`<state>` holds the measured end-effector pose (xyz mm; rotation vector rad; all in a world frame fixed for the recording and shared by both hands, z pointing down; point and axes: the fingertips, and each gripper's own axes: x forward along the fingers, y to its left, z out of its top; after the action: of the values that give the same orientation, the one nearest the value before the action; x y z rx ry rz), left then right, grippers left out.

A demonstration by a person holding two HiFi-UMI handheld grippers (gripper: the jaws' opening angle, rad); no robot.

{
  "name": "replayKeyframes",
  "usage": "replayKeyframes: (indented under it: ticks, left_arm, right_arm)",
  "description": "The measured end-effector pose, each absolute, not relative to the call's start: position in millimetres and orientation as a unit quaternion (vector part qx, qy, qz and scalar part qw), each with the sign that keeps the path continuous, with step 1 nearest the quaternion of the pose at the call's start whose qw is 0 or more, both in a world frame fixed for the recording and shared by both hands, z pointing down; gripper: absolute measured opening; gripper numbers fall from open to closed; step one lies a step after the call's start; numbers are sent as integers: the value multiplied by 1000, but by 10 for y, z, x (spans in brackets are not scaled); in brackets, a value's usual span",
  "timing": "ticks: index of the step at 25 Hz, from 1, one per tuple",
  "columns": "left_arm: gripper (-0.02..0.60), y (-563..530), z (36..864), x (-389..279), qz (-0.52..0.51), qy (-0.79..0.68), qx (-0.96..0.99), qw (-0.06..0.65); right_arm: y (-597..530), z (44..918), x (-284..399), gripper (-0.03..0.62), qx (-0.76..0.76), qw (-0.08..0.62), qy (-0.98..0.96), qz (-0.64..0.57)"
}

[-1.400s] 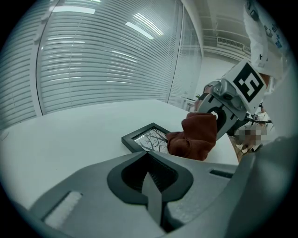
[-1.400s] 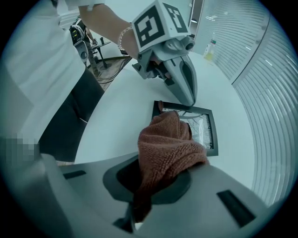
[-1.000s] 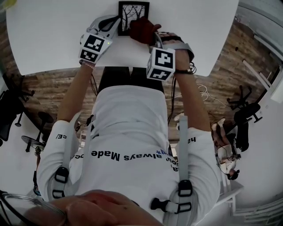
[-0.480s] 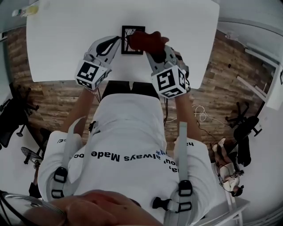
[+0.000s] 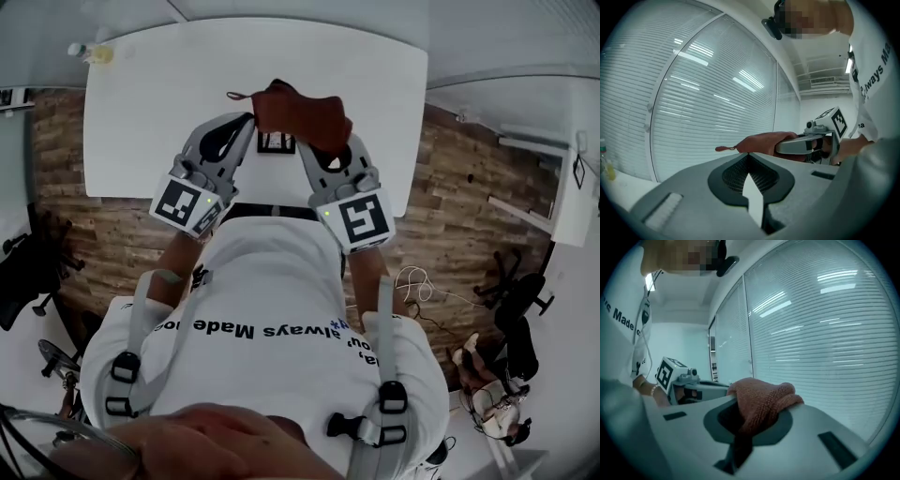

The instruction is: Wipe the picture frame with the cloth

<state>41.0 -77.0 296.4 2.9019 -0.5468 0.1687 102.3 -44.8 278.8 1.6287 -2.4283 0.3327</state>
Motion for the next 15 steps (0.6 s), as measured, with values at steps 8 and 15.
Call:
replayKeyframes:
  ticks: [8, 15]
  left_arm:
    - [2, -541, 2344, 519, 21, -178, 981, 66]
    - [2, -507, 2102, 540, 8, -181, 982, 54]
  right_arm:
    - [-278, 2091, 1113, 19, 569, 31, -818, 73]
    - [-235, 1830, 1117, 18, 576, 14, -816, 49]
